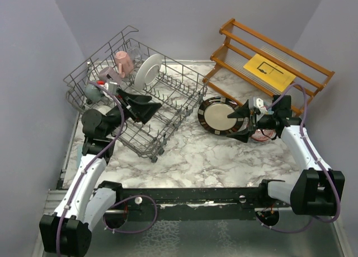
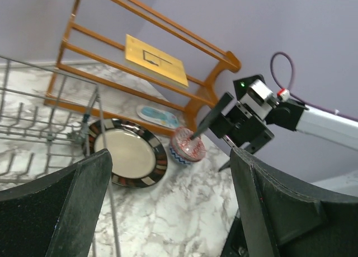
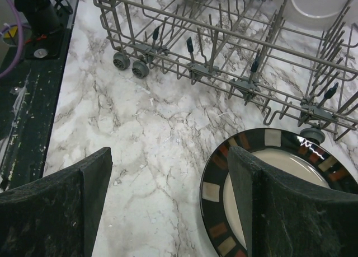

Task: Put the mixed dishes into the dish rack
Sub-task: Pick up the plate at the center of the board.

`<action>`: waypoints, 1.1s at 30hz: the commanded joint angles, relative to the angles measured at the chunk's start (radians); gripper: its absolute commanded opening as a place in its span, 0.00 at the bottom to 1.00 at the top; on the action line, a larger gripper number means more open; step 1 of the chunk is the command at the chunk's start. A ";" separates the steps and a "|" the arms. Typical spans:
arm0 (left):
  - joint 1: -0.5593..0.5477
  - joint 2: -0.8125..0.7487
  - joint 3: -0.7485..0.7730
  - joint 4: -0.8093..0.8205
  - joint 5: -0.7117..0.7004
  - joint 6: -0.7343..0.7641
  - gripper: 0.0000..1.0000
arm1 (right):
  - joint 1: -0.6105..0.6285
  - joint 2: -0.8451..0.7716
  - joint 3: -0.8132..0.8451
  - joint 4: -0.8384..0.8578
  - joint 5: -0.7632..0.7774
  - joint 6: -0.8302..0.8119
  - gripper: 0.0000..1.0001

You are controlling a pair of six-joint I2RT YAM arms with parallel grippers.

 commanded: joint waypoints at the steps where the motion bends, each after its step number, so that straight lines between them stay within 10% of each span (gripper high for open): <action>1: -0.105 -0.045 -0.043 -0.054 -0.100 0.023 0.89 | -0.007 0.004 -0.001 -0.053 -0.017 -0.110 0.84; 18: -0.570 -0.038 -0.097 -0.051 -0.429 0.129 0.89 | -0.007 0.026 0.019 -0.149 0.122 -0.432 1.00; 33: -0.679 -0.012 -0.162 0.074 -0.563 0.155 0.89 | 0.029 0.080 -0.069 -0.030 0.289 -0.636 1.00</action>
